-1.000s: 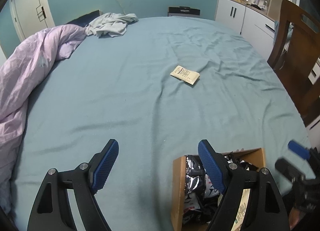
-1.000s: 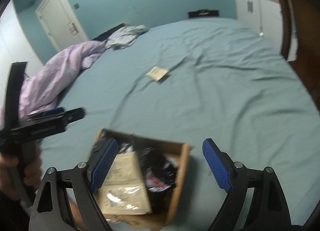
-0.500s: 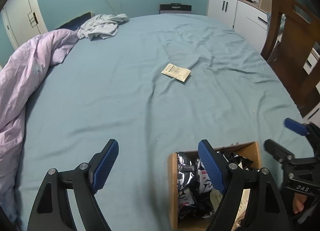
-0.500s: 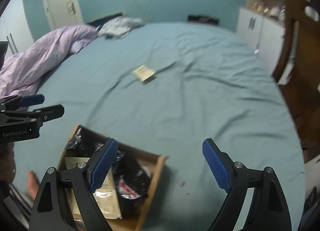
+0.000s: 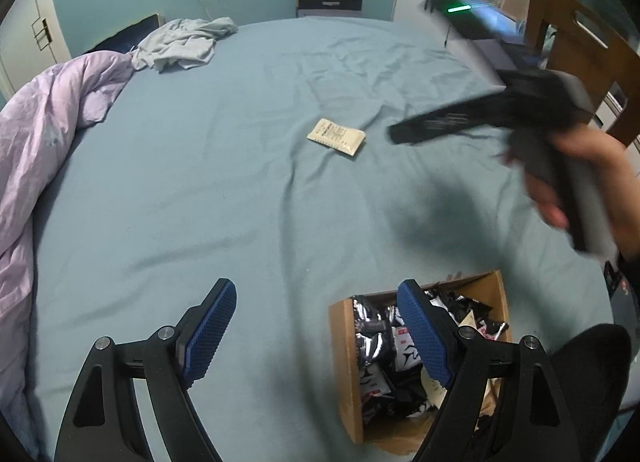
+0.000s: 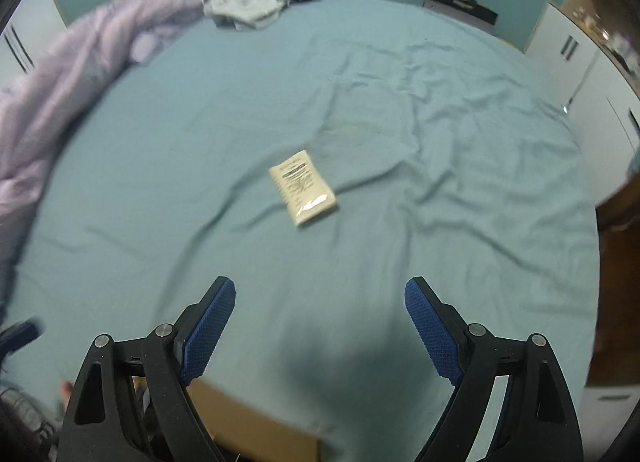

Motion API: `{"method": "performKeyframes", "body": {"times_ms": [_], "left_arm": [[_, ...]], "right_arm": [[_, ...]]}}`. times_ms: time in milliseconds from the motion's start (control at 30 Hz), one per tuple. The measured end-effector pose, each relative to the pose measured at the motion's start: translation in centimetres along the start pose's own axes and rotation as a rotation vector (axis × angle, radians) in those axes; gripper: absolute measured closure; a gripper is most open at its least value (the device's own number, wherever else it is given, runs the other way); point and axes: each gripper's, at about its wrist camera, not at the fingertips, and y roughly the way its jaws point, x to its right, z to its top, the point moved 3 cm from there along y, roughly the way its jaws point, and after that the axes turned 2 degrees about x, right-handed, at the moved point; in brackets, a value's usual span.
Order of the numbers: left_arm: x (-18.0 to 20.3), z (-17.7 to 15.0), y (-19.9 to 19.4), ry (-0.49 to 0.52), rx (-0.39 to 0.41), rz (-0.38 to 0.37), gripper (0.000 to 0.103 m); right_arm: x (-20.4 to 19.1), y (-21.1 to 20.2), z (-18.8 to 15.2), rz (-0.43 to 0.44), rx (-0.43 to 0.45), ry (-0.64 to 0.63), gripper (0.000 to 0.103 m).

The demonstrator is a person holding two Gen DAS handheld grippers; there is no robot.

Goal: Organize snacks
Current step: 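Reach the right tool to the last beige sachet and grasp it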

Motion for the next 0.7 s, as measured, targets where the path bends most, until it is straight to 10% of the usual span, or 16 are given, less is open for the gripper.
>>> {"method": "performKeyframes", "body": {"times_ms": [433, 700], "left_arm": [[-2.0, 0.3, 1.4, -0.076, -0.029, -0.037, 0.017], [-2.9, 0.4, 2.1, -0.121, -0.050, -0.055, 0.017]], "right_arm": [[-4.1, 14.7, 8.2, -0.148, -0.181, -0.120, 0.017], [-2.2, 14.2, 6.0, -0.030, -0.199, 0.054, 0.068]]}}
